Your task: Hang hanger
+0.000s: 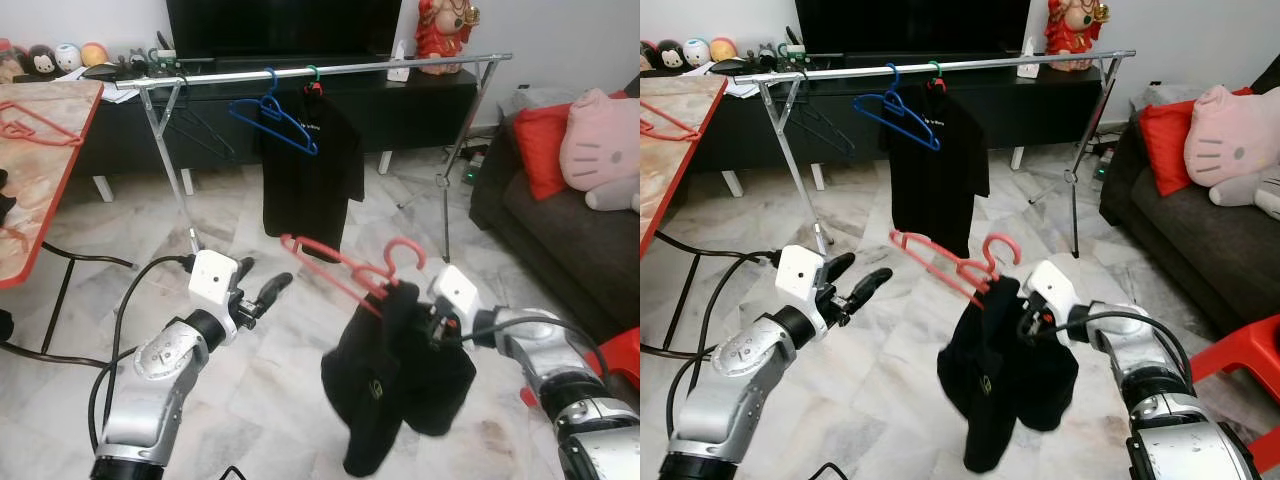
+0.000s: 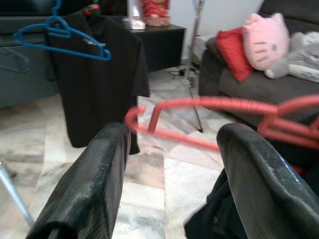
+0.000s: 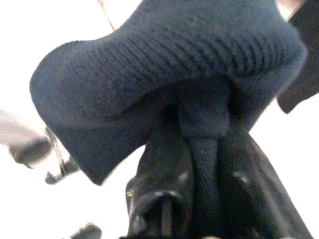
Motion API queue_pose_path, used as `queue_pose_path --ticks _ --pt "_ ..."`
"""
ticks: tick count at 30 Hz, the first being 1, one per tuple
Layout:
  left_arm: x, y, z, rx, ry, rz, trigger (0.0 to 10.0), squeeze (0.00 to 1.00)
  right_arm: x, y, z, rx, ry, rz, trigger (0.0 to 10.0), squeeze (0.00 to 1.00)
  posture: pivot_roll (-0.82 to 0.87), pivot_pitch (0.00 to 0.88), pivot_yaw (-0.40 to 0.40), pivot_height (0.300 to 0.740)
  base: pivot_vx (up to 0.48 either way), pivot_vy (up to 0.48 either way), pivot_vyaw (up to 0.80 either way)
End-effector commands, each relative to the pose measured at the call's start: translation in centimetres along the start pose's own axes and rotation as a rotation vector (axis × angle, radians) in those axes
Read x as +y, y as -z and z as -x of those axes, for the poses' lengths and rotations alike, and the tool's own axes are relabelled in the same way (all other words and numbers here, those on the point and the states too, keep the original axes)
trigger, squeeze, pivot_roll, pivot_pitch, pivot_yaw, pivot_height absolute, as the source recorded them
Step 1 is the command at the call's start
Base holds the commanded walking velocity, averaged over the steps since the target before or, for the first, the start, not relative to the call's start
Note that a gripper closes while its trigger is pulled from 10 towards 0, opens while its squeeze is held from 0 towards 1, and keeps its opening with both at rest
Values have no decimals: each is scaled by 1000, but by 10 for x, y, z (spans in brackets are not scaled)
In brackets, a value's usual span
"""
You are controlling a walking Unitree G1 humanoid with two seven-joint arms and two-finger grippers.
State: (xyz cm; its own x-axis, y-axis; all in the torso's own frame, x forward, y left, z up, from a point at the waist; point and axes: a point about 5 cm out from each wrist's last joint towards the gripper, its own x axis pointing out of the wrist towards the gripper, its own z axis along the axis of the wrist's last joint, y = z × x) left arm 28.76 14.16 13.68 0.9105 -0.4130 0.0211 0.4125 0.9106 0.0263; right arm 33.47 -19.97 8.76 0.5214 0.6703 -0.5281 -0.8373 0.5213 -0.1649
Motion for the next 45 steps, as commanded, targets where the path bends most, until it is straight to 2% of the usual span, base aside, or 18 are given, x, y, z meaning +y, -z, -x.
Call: queue_pose_path --ticks 1,3,6,8,9,11,15,18,22,25,26,27,28,31,34,39,43,45 --pt "-4 4 -2 3 -27 -1 10000 0 -10 -11 2 91 38 152 0 0 50 0 -86 716 0 0 0" --pt "-13 7 -8 5 -30 9 10000 0 -22 -9 5 277 136 353 0 0 47 0 -96 716 0 0 0" --pt "-17 7 -11 0 -30 14 10000 0 -28 -9 7 314 195 395 0 0 47 0 -106 716 0 0 0" --pt "-22 7 -14 -6 -30 28 10000 0 -28 0 9 350 235 363 0 0 49 0 -111 716 0 0 0" --pt "-36 8 -18 -12 -5 46 10000 0 -14 39 13 502 216 292 0 0 49 0 -116 716 0 0 0" --pt "-46 10 -20 -11 14 60 10000 0 5 77 23 685 134 299 0 0 47 0 -118 716 0 0 0" --pt "-55 12 -21 -7 45 67 10000 0 28 119 41 892 31 326 0 0 44 0 -121 716 0 0 0" --pt "-60 15 -20 6 64 64 10000 0 61 158 62 1046 -160 305 0 0 44 0 -124 716 0 0 0" --pt "-62 16 -20 7 64 63 10000 0 78 167 59 992 -103 166 0 0 46 0 -124 716 0 0 0" --pt "-62 17 -20 11 60 59 10000 0 84 165 44 852 74 -57 0 0 44 0 -122 716 0 0 0" --pt "-62 17 -20 13 58 59 10000 0 84 161 37 781 150 -148 0 0 43 0 -122 716 0 0 0" --pt "-63 18 -20 16 58 59 10000 0 83 157 29 678 283 -303 0 0 43 0 -122 716 0 0 0" --pt "-63 18 -20 19 58 58 10000 0 83 155 26 639 336 -369 0 0 43 0 -122 716 0 0 0" --pt "-64 20 -20 25 57 53 10000 0 82 156 27 640 417 -366 0 0 46 0 -119 716 0 0 0" --pt "-67 20 -20 27 59 52 10000 0 84 164 33 706 521 -298 0 0 50 0 -120 716 0 0 0" --pt "-69 20 -20 29 69 51 10000 0 108 183 42 874 327 -166 0 0 54 0 -117 716 0 0 0" --pt "-69 20 -20 35 72 46 10000 0 110 186 47 922 242 -128 0 0 47 0 -116 716 0 0 0" --pt "-68 22 -20 45 68 44 10000 0 107 181 45 925 104 -60 0 0 45 0 -112 716 0 0 0"
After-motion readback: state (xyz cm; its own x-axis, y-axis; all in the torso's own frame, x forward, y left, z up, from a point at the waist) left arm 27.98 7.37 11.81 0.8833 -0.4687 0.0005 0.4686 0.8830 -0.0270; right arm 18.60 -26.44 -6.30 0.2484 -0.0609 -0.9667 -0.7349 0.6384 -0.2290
